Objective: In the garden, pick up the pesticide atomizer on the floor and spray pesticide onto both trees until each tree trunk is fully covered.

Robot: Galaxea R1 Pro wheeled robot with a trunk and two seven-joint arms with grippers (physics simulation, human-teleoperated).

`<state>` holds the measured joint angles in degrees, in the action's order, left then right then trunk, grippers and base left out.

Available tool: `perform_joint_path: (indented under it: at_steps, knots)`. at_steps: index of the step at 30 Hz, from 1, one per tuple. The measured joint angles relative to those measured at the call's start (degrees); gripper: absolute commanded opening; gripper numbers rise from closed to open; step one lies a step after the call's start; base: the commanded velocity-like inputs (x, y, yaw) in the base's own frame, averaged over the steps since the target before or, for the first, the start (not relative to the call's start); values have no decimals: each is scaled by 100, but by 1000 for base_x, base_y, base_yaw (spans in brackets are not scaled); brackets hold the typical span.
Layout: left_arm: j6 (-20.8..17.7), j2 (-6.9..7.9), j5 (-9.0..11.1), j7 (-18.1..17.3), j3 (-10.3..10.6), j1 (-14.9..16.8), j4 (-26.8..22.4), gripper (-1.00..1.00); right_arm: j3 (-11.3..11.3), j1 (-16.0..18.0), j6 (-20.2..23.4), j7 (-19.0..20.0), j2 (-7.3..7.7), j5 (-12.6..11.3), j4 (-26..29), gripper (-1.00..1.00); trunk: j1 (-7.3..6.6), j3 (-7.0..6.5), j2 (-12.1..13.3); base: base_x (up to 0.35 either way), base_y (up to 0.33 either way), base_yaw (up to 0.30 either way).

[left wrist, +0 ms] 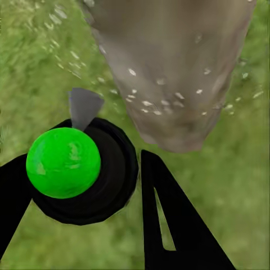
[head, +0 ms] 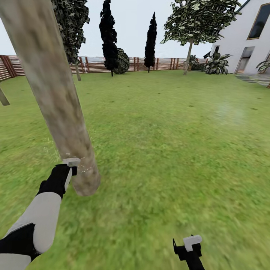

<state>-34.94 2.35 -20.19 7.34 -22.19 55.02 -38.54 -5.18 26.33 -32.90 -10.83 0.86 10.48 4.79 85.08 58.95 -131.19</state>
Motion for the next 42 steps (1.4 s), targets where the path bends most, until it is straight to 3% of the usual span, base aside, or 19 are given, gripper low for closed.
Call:
perform_joint_path:
  at_steps: [2, 4, 5, 7, 10, 12, 27, 38, 42]
  knots:
    - [22, 152, -73, -2, -55, -5, -1, -100, 0, 0, 0, 0, 0, 0, 0, 100, 1, 0, 0, 21, 0, 0]
    - [24, 345, -32, -9, -50, -15, 46, -100, 0, 0, 2, 0, 0, -1, 0, 100, 2, 0, 0, 5, 0, 79]
    - [33, 370, -3, -6, -43, -22, 68, -100, 0, 0, 2, 0, 0, -1, -1, 100, 2, 0, 0, 2, 0, 202]
    - [38, 326, 29, -3, -37, -114, 82, -100, -1, 1, 0, 0, -7, -1, -1, 100, 2, 0, 0, 62, -89, 226]
    - [56, 68, 31, 55, -30, -150, 82, -100, -1, 0, -2, 0, -3, -3, -1, 100, 0, 0, 0, 132, -213, 63]
    - [52, 0, 6, 67, -18, -153, 66, -100, 0, 0, -4, 0, -1, -3, -1, 100, 0, 0, 0, 125, -247, 5]
    - [30, 14, 5, 65, -34, -130, 2, -100, 0, 0, -1, 0, 0, 4, -5, 100, 2, 0, 0, 44, -266, 4]
    - [35, 52, 12, 90, -44, -109, -2, -100, -8, 1, 4, 0, -9, 7, -9, 100, 2, 0, 0, 70, -160, 254]
    - [27, 17, -9, 131, -42, -72, -213, -100, -8, 1, 4, 0, -9, 7, -10, 100, 1, 0, 0, 2, -1, 276]
